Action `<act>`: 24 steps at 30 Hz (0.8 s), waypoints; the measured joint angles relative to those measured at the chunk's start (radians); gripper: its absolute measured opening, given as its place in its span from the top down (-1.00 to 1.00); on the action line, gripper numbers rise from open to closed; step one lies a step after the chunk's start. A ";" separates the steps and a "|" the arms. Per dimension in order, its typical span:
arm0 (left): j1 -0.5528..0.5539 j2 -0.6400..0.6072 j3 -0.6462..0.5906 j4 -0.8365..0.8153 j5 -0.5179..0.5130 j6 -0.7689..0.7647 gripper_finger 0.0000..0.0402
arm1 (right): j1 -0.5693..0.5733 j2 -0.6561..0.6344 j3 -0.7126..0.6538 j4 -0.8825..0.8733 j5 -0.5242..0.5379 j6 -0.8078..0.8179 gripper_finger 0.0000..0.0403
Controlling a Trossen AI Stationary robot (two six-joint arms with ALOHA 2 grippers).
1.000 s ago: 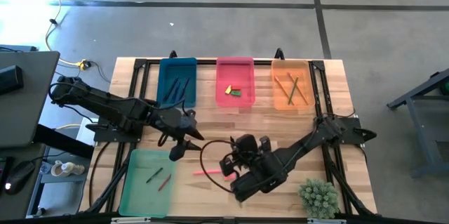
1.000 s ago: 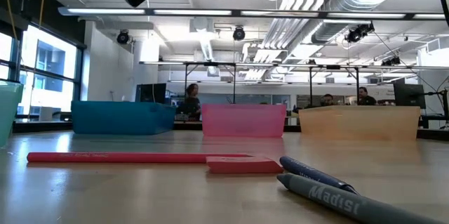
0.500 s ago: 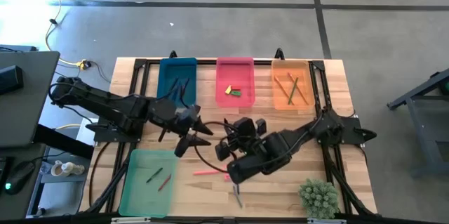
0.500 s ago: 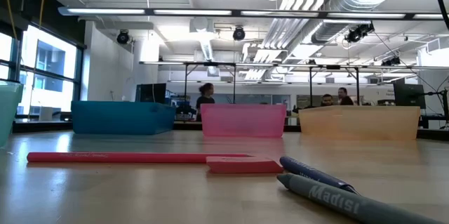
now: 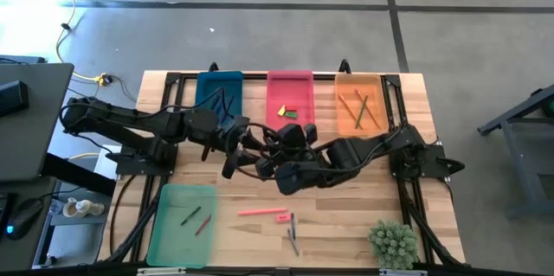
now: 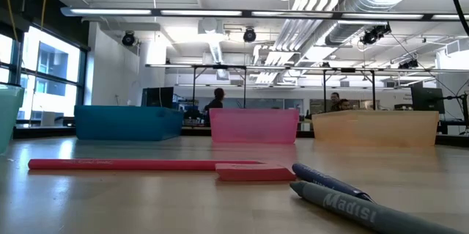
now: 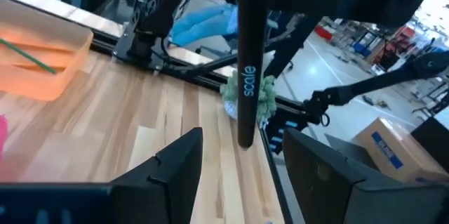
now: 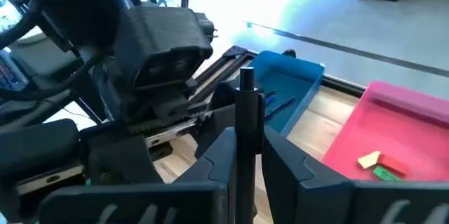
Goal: Sort crayons/erasers/pens/pencils in bins
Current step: Put the black pen into the blue bin
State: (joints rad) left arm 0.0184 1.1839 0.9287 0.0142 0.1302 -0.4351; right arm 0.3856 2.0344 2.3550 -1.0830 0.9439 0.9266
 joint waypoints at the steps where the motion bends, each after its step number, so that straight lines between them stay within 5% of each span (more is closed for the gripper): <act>1: 0.007 0.000 0.000 0.008 0.004 0.000 0.08 | -0.006 0.000 0.000 0.009 -0.002 -0.014 0.83; 15: 0.103 0.000 0.000 0.052 0.018 -0.026 0.11 | -0.083 -0.007 0.000 0.072 -0.086 -0.113 0.83; 24: 0.127 0.000 0.000 0.053 0.019 0.015 0.59 | -0.118 -0.007 0.000 0.071 -0.124 -0.120 0.83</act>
State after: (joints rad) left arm 0.1452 1.1839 0.9287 0.0667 0.1490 -0.4198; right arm 0.2681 2.0277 2.3550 -1.0119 0.8202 0.8062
